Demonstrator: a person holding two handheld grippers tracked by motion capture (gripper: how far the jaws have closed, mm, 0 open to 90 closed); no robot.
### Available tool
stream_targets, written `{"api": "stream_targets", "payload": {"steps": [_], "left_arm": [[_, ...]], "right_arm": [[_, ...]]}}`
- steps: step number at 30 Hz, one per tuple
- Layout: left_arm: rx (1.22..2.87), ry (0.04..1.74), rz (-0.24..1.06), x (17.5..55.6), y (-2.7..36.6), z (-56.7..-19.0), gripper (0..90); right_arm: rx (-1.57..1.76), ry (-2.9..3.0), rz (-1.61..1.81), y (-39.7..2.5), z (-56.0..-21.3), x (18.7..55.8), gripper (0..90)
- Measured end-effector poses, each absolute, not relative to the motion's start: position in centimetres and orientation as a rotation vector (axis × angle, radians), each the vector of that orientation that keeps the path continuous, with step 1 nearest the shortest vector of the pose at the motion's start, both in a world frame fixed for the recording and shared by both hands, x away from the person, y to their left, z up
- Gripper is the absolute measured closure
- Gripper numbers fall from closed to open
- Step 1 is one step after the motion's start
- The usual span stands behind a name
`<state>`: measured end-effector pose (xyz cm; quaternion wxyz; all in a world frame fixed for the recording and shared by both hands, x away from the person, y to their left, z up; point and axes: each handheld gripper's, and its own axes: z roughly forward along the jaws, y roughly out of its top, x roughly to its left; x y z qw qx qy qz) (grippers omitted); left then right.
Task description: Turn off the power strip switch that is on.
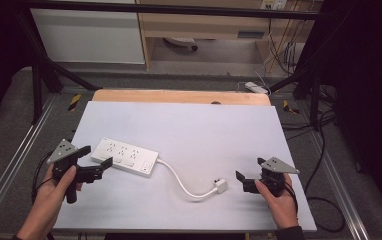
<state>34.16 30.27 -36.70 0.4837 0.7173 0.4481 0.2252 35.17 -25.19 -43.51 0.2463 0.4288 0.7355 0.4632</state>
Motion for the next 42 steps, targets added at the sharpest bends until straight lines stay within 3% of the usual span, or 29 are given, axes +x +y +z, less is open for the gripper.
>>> {"api": "stream_targets", "payload": {"steps": [42], "left_arm": [[1.873,1.140,0.484,30.4,30.9,-43.1,7.3]], "right_arm": [[1.173,2.000,1.263,-25.4,-43.5,35.1,3.3]]}}
